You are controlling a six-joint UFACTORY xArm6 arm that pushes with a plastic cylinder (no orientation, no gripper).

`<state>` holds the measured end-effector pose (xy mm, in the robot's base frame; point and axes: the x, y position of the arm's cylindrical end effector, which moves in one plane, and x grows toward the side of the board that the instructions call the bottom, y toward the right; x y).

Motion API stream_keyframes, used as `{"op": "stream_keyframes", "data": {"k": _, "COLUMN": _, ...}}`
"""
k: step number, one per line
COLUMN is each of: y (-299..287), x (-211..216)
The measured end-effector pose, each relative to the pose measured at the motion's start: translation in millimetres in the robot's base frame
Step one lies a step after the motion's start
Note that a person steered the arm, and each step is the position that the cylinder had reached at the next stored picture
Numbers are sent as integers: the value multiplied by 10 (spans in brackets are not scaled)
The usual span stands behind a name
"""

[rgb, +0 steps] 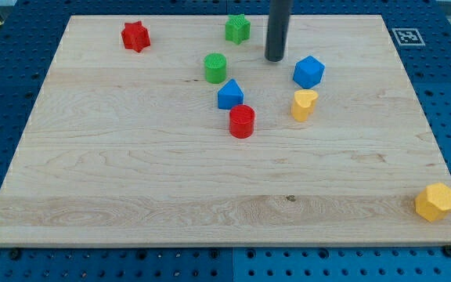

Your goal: Push the blue cube into yellow heart

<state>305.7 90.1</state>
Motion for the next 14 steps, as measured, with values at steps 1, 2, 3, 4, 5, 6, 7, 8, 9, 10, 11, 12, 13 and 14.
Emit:
{"op": "stream_keyframes", "data": {"k": 1, "y": 13, "x": 0}}
{"op": "stream_keyframes", "data": {"k": 2, "y": 84, "x": 0}}
{"op": "stream_keyframes", "data": {"k": 3, "y": 195, "x": -14}}
{"op": "stream_keyframes", "data": {"k": 4, "y": 236, "x": -17}}
{"op": "stream_keyframes", "data": {"k": 5, "y": 388, "x": 80}}
{"op": "stream_keyframes", "data": {"k": 6, "y": 430, "x": 172}}
{"op": "stream_keyframes", "data": {"k": 7, "y": 430, "x": 172}}
{"op": "stream_keyframes", "data": {"k": 8, "y": 464, "x": 201}}
{"op": "stream_keyframes", "data": {"k": 9, "y": 508, "x": 228}}
{"op": "stream_keyframes", "data": {"k": 10, "y": 508, "x": 252}}
{"op": "stream_keyframes", "data": {"k": 11, "y": 508, "x": 351}}
{"op": "stream_keyframes", "data": {"k": 12, "y": 460, "x": 336}}
{"op": "stream_keyframes", "data": {"k": 13, "y": 391, "x": 332}}
{"op": "stream_keyframes", "data": {"k": 14, "y": 467, "x": 469}}
